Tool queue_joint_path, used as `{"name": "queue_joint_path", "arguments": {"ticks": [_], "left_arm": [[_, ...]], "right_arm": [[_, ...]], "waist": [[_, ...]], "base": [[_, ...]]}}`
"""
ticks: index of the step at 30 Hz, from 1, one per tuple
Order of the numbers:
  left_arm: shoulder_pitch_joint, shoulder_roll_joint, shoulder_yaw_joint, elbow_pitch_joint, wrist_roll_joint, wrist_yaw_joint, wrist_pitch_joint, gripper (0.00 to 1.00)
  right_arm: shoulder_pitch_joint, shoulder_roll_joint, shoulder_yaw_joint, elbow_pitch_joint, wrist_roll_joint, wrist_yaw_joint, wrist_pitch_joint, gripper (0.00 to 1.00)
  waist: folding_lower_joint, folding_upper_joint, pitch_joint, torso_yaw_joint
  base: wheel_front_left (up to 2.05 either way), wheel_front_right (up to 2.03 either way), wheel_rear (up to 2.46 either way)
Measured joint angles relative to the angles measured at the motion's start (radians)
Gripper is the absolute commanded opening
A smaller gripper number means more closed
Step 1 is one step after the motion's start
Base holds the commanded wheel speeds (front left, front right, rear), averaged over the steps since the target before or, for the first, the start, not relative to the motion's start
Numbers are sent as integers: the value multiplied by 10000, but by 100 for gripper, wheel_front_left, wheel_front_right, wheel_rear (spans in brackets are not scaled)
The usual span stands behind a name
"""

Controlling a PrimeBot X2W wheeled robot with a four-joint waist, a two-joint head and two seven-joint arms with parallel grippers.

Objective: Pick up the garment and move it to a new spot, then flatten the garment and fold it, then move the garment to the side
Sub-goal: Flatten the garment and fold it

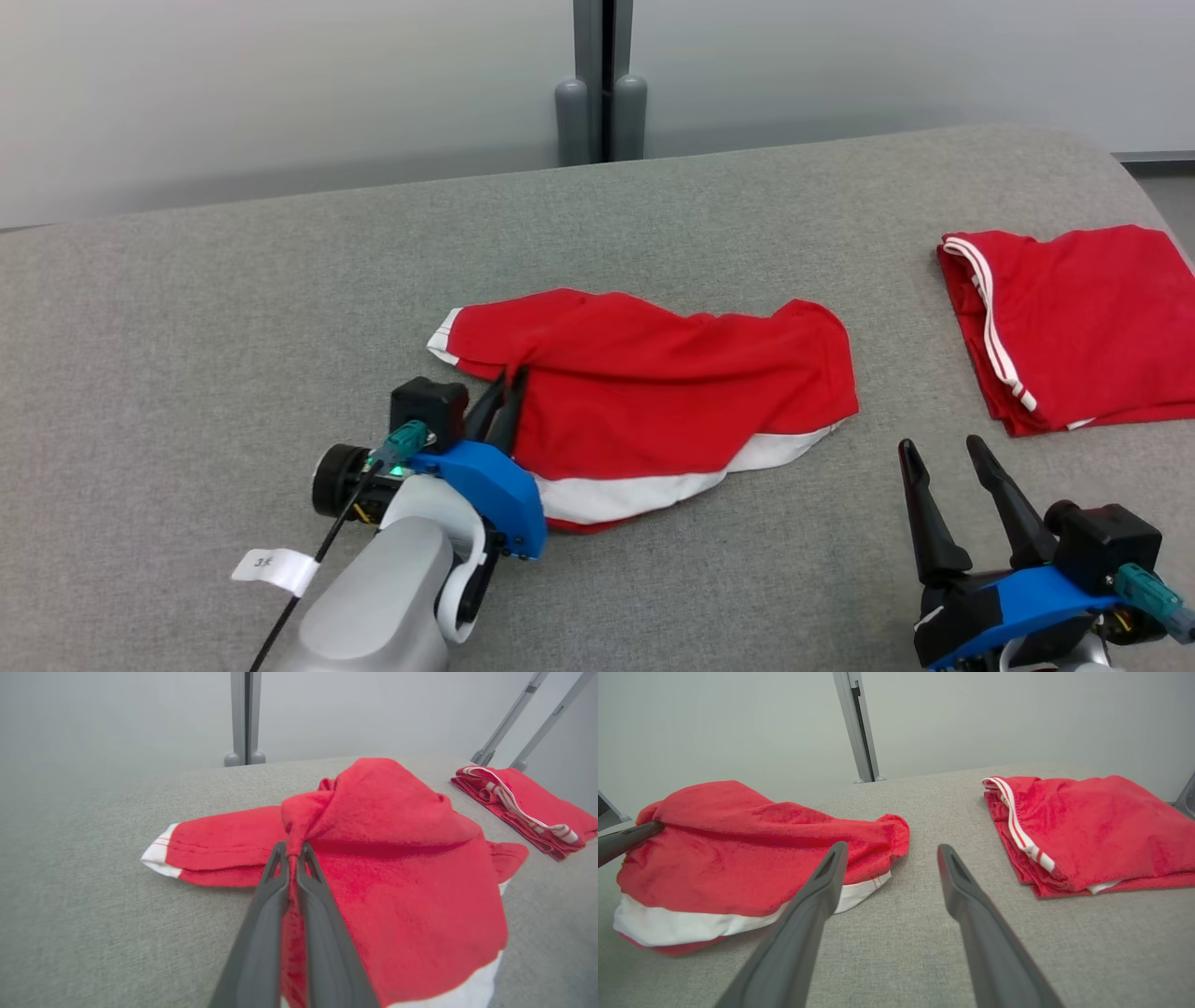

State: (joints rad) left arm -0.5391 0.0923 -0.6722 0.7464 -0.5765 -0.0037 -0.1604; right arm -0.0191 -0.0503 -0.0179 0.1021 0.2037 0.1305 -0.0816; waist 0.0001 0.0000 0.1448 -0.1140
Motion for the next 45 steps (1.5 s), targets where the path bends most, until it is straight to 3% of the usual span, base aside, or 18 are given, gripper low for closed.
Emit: {"name": "queue_joint_path", "arguments": {"ticks": [7,18,26,27,28,29,30,39,45], "left_arm": [[24,251,988,642,-280,909,-842,0],[-16,878,1375,848,169,1308,-997,0],[781,1325,1453,-278,90,1490,-903,0],[910,1331,1434,-426,29,1488,-849,14],[1005,1331,1400,-537,25,1455,-780,38],[1097,1323,1375,-637,21,1450,-759,83],[1177,1304,1356,-717,-17,1436,-746,100],[2037,1386,1421,-1822,75,1264,-978,100],[3087,1662,2516,-3722,734,1166,-1012,100]], "right_arm": [[-186,2,75,-15,-4,0,25,100],[-190,2,102,-40,15,0,86,100],[-53,2,-73,-38,121,0,40,100],[-22,2,-88,-44,128,0,42,100],[16,2,-90,-40,155,0,44,100],[25,2,-79,-33,167,0,56,100],[20,0,-56,-38,171,0,56,100],[25,2,-153,-58,159,0,159,100],[192,2,-353,-100,163,0,247,100]], "waist": [[0,0,94,313],[0,0,3,377],[0,0,-120,469],[0,0,-131,504],[0,0,-137,530],[0,0,-142,546],[0,0,-154,564],[-1,0,-397,647],[0,0,-584,747]], "base": [[0,0,0],[0,0,0],[0,0,0],[0,0,0],[0,0,0],[0,0,0],[0,0,0],[0,0,0],[0,0,0]]}}
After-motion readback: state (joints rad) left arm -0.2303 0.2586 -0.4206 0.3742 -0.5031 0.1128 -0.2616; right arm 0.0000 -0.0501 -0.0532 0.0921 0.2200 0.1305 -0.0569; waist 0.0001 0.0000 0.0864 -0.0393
